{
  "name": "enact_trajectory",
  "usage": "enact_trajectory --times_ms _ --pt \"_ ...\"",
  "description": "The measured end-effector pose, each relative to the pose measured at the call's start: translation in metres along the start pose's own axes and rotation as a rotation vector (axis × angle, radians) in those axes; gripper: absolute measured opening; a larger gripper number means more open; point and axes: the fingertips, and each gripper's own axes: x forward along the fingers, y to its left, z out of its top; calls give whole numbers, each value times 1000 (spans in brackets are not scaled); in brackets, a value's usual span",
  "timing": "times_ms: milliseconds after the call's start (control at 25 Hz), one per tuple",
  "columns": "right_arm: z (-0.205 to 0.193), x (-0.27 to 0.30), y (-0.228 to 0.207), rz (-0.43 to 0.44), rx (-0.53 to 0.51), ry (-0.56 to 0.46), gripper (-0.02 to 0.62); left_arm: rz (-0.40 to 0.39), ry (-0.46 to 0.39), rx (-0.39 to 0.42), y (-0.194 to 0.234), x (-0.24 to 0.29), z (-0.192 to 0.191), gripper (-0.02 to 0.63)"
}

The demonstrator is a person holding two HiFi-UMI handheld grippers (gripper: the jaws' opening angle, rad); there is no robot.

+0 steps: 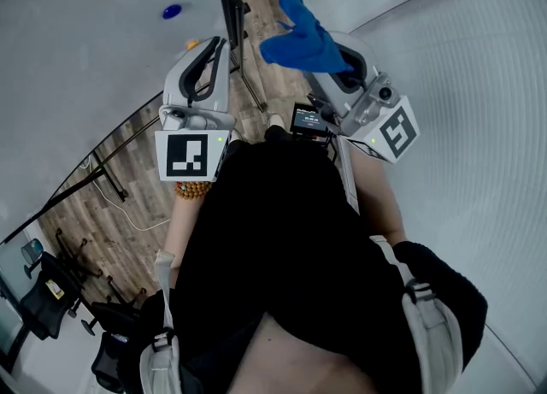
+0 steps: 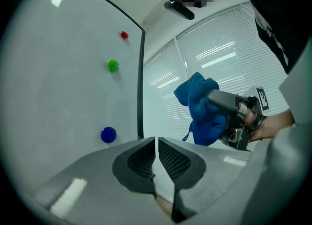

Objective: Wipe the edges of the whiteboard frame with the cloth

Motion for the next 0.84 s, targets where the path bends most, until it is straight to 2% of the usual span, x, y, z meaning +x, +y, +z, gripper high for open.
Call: enact_trajectory --times_ms 840 --pt "-17 44 63 4 90 -4 84 17 38 -55 40 -59 -27 112"
